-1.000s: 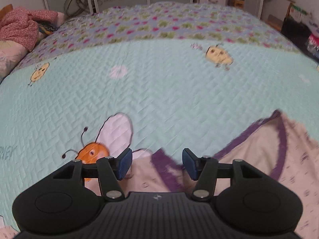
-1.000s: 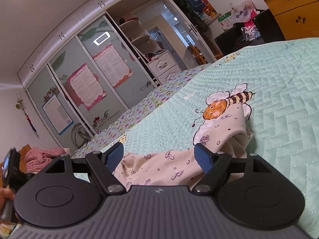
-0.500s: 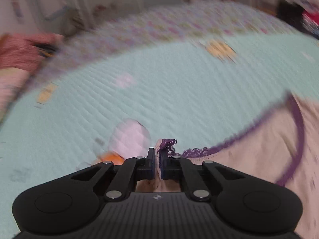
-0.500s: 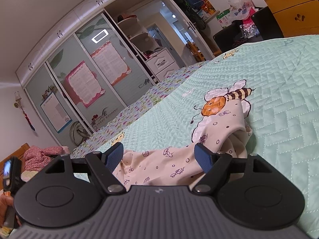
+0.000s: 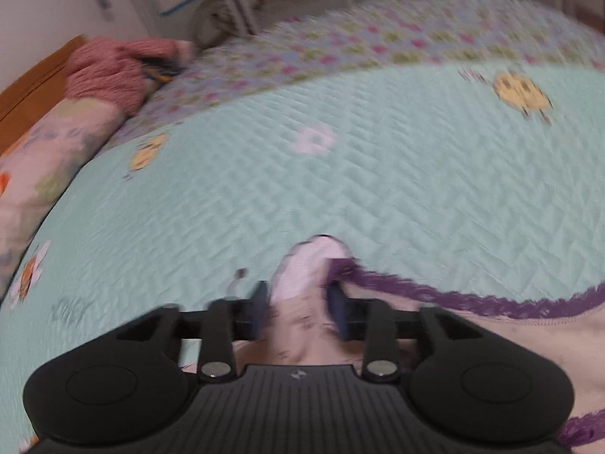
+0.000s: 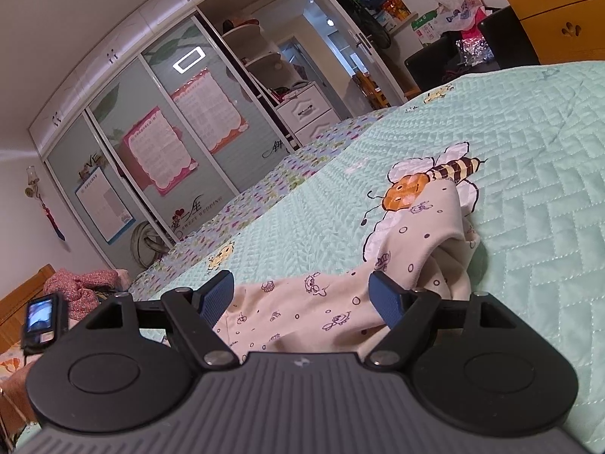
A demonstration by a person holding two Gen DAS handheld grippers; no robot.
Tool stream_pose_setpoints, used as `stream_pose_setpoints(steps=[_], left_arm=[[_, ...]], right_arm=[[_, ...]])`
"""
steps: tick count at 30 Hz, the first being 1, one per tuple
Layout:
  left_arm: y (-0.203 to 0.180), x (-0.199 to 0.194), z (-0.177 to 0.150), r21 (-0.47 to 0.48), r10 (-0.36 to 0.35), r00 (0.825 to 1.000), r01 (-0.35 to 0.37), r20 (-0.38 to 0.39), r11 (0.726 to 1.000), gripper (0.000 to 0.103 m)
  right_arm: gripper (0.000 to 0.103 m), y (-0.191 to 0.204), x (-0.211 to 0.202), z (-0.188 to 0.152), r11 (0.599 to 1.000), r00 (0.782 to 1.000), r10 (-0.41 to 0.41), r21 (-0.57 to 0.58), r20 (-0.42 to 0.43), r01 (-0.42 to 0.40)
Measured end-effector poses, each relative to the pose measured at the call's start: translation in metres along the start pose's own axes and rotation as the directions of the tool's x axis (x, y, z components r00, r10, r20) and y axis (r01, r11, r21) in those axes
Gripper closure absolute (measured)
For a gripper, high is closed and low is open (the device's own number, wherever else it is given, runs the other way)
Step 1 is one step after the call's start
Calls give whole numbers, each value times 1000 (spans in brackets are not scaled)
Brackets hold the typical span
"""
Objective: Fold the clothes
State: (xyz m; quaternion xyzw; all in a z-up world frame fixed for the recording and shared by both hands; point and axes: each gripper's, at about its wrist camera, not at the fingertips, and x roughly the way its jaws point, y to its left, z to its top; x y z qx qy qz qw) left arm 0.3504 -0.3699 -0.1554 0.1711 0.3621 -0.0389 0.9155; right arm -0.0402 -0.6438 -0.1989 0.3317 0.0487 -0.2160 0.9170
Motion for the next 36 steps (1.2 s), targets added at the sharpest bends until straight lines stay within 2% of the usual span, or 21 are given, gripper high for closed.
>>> stream_pose_setpoints(steps=[3, 5, 7, 13, 15, 19, 21, 22, 23, 24, 25, 26, 28, 29, 30, 31, 32, 33, 34, 35, 36], left_arm=[[42, -29, -5, -148, -6, 999, 13, 44, 989, 33], [70, -48, -15, -241, -24, 999, 34, 41, 970, 31], [92, -62, -29, -286, -96, 995, 97, 17, 953, 29], [129, -87, -71, -307, -150, 988, 131, -41, 943, 29], [126, -85, -75, -274, -156, 986, 137, -50, 952, 29], [100, -89, -66, -148, -140, 990, 134, -26, 980, 32], [98, -91, -57, -182, -138, 990, 136, -1, 974, 34], [103, -93, -52, -239, -155, 988, 156, 21, 958, 34], [113, -93, -49, -324, -207, 977, 210, 43, 923, 33], [126, -92, -47, -418, -279, 958, 281, 69, 864, 33], [138, -89, -47, -509, -369, 924, 367, 102, 779, 33], [150, -85, -48, -592, -473, 869, 459, 144, 663, 33], [166, -81, -53, -679, -603, 753, 589, 264, 438, 33], [170, -83, -54, -689, -620, 717, 624, 317, 369, 33], [169, -91, -52, -675, -594, 731, 627, 336, 390, 32], [160, -101, -46, -633, -544, 778, 598, 313, 491, 25], [141, -111, -37, -551, -485, 836, 539, 257, 637, 23], [114, -118, -30, -424, -445, 875, 483, 193, 766, 22], [84, -123, -26, -277, -436, 889, 458, 139, 845, 23], [53, -126, -25, -141, -442, 891, 453, 101, 880, 23], [24, -128, -27, -27, -453, 888, 456, 76, 889, 23]], right_arm=[[24, 0, 0, 0, 1000, 1000, 0, -2, -1, 0], [23, 1, 1, 0, 1000, 1000, 0, -3, -2, 0], [23, 1, 1, 0, 1000, 1000, 0, -4, -2, 0], [22, 1, 1, 1, 1000, 1000, 0, -1, 1, 0], [22, 1, 1, 1, 1000, 1000, -3, -6, -1, 3], [22, 2, 1, 0, 1000, 1000, -3, -8, 0, 3], [22, 1, 2, 1, 1000, 1000, -2, -4, -2, 2], [22, 1, 2, 1, 1000, 1000, -2, -3, -3, 2], [22, 1, 2, 1, 1000, 1000, -1, -3, -5, 1], [22, 1, 3, 1, 1000, 1000, -1, -3, -7, 1], [22, 1, 3, 0, 1000, 1000, -1, -3, -9, 1], [22, 0, 2, 0, 1000, 1000, 0, -1, -9, 0], [22, 0, 3, 0, 1000, 1000, 1, 2, -10, -1], [22, 0, 3, 0, 1000, 1000, 1, 3, -11, -1], [22, 0, 2, -1, 1000, 1000, 1, 4, -11, -1], [22, 0, 2, -1, 1000, 1000, 1, 3, -11, -1], [22, 1, 2, -2, 1000, 1000, 0, 2, -10, 0], [22, 1, 2, -2, 1000, 1000, 0, 0, -9, 0], [22, 1, 2, -1, 1000, 1000, 0, -1, -9, 0], [22, 0, 2, -1, 1000, 1000, 0, 0, -9, 0], [22, 0, 2, -1, 1000, 1000, 1, 2, -9, -1]])
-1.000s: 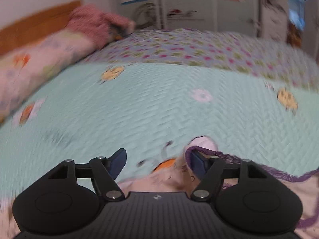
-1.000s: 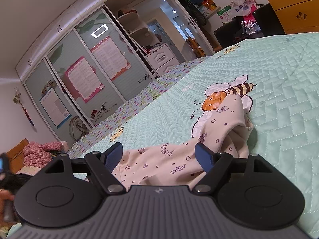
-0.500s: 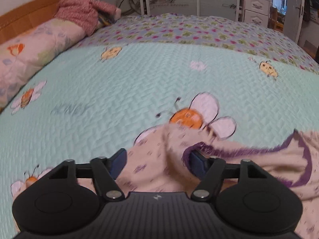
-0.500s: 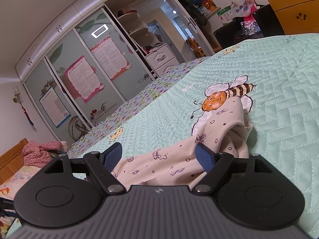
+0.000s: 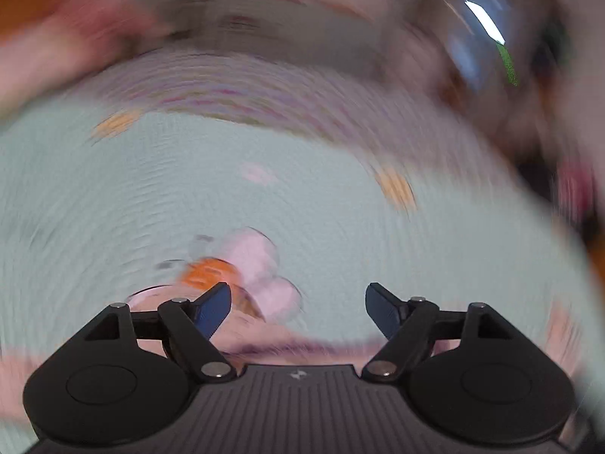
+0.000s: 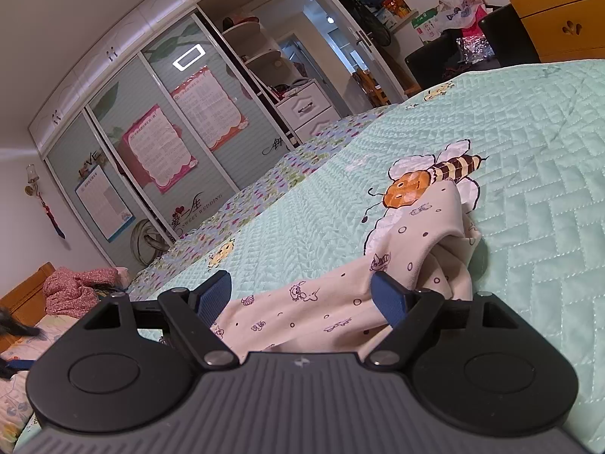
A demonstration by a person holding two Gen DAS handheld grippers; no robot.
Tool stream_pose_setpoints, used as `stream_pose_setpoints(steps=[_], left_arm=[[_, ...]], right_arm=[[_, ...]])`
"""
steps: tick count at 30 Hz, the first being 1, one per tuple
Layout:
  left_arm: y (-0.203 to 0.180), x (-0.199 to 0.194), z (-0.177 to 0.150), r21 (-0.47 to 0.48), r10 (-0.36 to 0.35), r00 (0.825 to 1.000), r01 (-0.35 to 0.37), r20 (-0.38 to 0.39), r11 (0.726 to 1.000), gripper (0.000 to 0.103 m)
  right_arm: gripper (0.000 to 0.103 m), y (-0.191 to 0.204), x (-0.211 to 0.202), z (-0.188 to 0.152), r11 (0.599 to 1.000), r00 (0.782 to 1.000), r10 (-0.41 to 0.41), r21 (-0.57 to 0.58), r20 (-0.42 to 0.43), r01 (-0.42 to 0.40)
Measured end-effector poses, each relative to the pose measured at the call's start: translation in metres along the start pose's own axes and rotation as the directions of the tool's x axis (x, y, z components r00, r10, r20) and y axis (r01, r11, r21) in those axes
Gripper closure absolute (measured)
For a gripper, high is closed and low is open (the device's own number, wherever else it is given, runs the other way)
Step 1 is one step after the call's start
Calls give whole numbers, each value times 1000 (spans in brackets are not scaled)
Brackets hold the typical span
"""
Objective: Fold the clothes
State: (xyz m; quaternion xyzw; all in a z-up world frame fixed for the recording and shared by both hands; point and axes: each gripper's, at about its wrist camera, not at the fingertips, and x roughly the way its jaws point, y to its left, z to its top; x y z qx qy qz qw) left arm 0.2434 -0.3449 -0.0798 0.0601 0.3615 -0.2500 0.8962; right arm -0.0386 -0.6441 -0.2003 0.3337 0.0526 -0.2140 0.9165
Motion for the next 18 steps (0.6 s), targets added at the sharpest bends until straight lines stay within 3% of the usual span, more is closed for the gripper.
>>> stream_pose_setpoints(steps=[3, 5, 8, 14, 15, 18], left_arm=[[-62, 35, -8, 241, -67, 996, 80, -61, 967, 23], [-83, 58, -9, 340, -43, 997, 64, -68, 938, 23], [-90, 86, -7, 394, -13, 997, 41, -74, 918, 24], [-89, 114, -9, 409, -40, 987, 102, -158, 907, 30], [-92, 116, -11, 408, -50, 985, 114, -163, 906, 36], [-102, 121, -12, 384, -107, 979, 167, -173, 908, 99]], right_arm=[[22, -1, 0, 0, 1000, 1000, 1, 4, -1, -1], [22, -1, 1, 0, 1000, 1000, 1, 6, -3, -1], [21, -2, 1, 1, 1000, 1000, 1, 8, -6, -1], [21, -2, 1, 1, 1000, 1000, 2, 13, -7, -2], [21, -2, 1, 1, 1000, 1000, 3, 14, -6, -3], [21, -1, 0, 1, 1000, 1000, 6, 9, 2, -6]])
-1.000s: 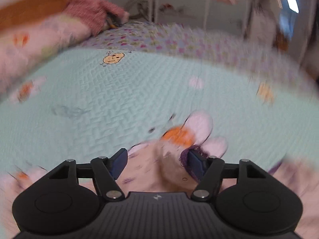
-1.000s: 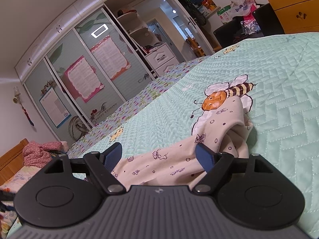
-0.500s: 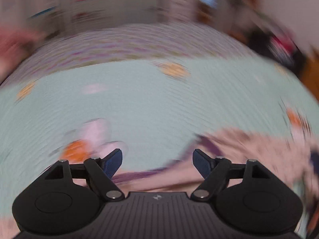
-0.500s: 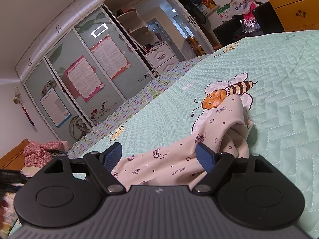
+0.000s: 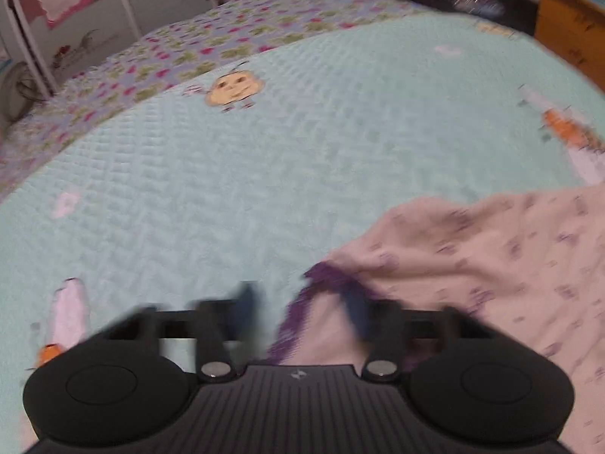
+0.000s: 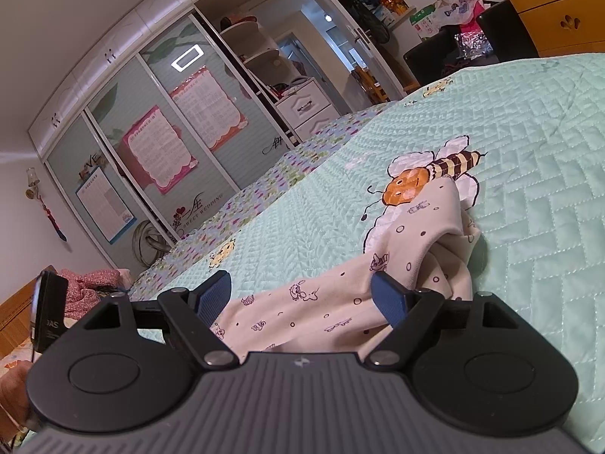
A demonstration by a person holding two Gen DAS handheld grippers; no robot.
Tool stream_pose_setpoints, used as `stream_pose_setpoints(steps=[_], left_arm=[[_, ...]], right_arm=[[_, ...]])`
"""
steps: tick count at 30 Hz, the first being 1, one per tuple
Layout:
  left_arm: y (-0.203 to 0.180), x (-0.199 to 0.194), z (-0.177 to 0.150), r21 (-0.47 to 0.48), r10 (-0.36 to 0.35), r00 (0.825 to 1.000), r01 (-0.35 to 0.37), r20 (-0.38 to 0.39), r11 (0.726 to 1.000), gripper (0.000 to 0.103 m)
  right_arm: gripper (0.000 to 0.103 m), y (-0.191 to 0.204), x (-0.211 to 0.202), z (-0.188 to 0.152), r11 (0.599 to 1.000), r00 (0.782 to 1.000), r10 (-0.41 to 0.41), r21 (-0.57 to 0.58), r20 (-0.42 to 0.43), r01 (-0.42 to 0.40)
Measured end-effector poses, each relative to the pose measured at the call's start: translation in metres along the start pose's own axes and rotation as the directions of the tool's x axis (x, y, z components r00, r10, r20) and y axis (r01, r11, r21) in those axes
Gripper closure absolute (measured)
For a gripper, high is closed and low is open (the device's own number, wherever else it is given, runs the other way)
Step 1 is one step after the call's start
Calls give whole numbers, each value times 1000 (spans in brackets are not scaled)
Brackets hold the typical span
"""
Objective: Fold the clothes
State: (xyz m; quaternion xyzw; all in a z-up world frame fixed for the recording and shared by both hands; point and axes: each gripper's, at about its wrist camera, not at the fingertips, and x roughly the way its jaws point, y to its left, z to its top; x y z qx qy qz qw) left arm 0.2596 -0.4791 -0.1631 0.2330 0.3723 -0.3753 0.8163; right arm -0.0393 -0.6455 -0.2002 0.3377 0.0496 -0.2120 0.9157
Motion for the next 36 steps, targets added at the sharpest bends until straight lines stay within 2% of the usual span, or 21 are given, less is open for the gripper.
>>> stream_pose_setpoints(steps=[1, 4, 9, 11, 13, 15, 16, 17, 18, 20, 21, 22, 24, 26, 29, 30, 33, 36], left_arm=[[-5, 1, 5, -3, -3, 1000, 3, 6, 1000, 99], [-23, -1, 27, 21, 62, 994, -64, 93, 998, 100], [-41, -15, 90, -39, 83, 960, -76, 267, 996, 100], [-52, -7, 107, -13, 123, 957, -123, 263, 992, 99], [-55, 10, 113, 14, 173, 964, -179, 200, 984, 91], [-47, 20, 113, -1, 213, 968, -214, 136, 977, 82], [-40, 21, 111, -31, 209, 971, -207, 116, 978, 73], [-28, 15, 107, -92, 180, 977, -170, 111, 981, 55], [-15, 5, 101, -156, 151, 981, -132, 120, 979, 49], [11, -22, 87, -257, 115, 979, -69, 170, 964, 49], [24, -38, 77, -283, 128, 973, -69, 194, 957, 46], [38, -51, 67, -298, 166, 965, -101, 204, 949, 43], [62, -67, 43, -280, 248, 955, -196, 163, 940, 34], [85, -77, 19, -246, 311, 944, -279, 105, 928, 34], [114, -79, -14, -201, 348, 937, -340, 7, 919, 34], [120, -79, -22, -204, 350, 937, -344, -5, 917, 34], [125, -78, -39, -213, 307, 952, -304, -20, 929, 34], [111, -68, -43, -126, 296, 955, -297, -23, 947, 34]], right_arm=[[21, 1, -1, 0, 1000, 1000, 5, -3, 5, -5], [21, 3, -5, 1, 1000, 999, 30, -10, 25, -30], [21, 6, -7, 2, 999, 999, 36, -27, 25, -35], [21, 7, -4, 2, 999, 999, 30, -25, 13, -30], [21, 6, -3, 2, 1000, 1000, 25, -18, 3, -25], [21, 6, -2, 2, 1000, 1000, 25, -15, -2, -25], [21, 6, -2, 2, 1000, 1000, 25, -14, -3, -25], [21, 6, -1, 2, 1000, 1000, 26, -13, -4, -26], [21, 6, -1, 1, 1000, 1000, 26, -14, -6, -26], [21, 7, -1, 1, 999, 1000, 27, -16, -6, -27], [21, 7, -2, 1, 999, 1000, 28, -17, -5, -28], [21, 7, -2, 1, 999, 1000, 29, -18, -5, -29], [21, 7, -2, 0, 999, 1000, 31, -19, -5, -31], [21, 8, -2, 0, 999, 1000, 28, -23, -5, -28], [21, 8, -1, -1, 999, 1000, 28, -24, -8, -28], [21, 9, -1, -1, 999, 1000, 27, -23, -9, -27], [21, 9, 0, -2, 999, 1000, 23, -25, -14, -24], [21, 10, 1, -3, 999, 1000, 19, -32, -20, -20]])
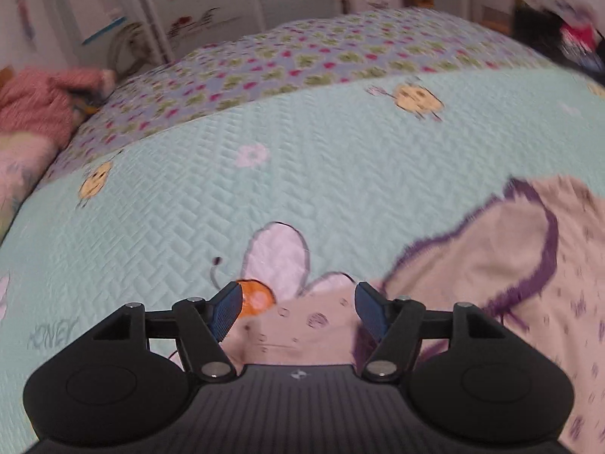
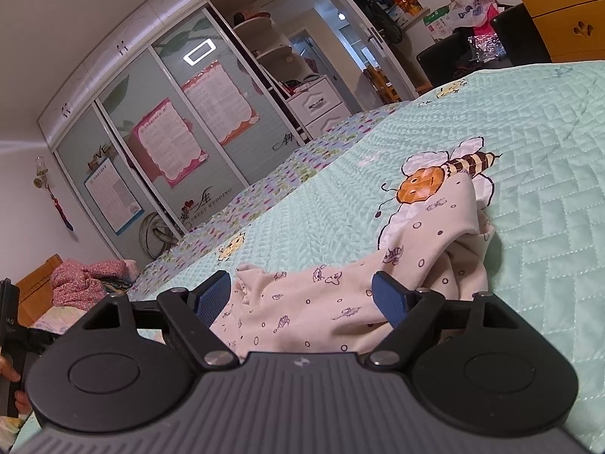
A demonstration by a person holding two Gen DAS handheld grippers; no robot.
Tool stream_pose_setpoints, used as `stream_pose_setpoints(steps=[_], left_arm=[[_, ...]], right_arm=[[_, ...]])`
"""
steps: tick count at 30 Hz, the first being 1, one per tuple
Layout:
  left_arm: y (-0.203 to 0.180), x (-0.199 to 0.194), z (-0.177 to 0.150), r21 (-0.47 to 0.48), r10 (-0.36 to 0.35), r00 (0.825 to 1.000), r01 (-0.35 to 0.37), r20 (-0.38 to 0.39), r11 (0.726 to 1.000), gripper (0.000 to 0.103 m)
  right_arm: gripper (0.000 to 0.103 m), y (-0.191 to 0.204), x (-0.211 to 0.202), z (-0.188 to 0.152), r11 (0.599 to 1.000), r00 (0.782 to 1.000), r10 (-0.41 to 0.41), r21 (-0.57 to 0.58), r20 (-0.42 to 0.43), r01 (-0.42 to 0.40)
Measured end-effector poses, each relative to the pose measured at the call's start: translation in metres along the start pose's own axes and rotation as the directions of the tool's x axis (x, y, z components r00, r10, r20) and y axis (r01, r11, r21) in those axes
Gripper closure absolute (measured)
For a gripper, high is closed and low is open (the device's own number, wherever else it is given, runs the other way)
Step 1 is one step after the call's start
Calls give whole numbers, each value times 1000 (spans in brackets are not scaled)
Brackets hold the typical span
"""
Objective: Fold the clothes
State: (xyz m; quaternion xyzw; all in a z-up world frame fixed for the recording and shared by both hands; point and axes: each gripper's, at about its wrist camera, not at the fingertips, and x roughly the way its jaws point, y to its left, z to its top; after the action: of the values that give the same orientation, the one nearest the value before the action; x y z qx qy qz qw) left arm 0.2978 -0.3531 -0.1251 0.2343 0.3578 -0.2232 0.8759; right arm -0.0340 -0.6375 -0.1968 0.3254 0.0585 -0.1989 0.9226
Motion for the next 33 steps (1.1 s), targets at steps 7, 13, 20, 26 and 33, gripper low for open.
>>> stream_pose_setpoints(steps=[7, 13, 20, 26, 33], left_arm=[[-37, 8, -20, 229, 76, 997, -74, -2, 971, 37], [-21, 20, -17, 147, 111, 991, -101, -68, 984, 100], [-6, 37, 41, 58, 246, 969, -248, 32, 967, 100], [-18, 80, 71, 31, 361, 932, -361, -4, 932, 99], [9, 91, 51, -93, 247, 960, -259, -130, 961, 41]], right_arm=[[21, -1, 1, -1, 1000, 1000, -1, 6, -8, 1], [21, -1, 0, -2, 1000, 1000, 0, 11, -8, 0], [21, -2, 0, -1, 1000, 1000, -1, 12, -5, 1], [21, -3, 1, -2, 1000, 1000, -1, 10, -7, 1], [21, -4, 2, -1, 1000, 1000, -1, 9, -13, 1]])
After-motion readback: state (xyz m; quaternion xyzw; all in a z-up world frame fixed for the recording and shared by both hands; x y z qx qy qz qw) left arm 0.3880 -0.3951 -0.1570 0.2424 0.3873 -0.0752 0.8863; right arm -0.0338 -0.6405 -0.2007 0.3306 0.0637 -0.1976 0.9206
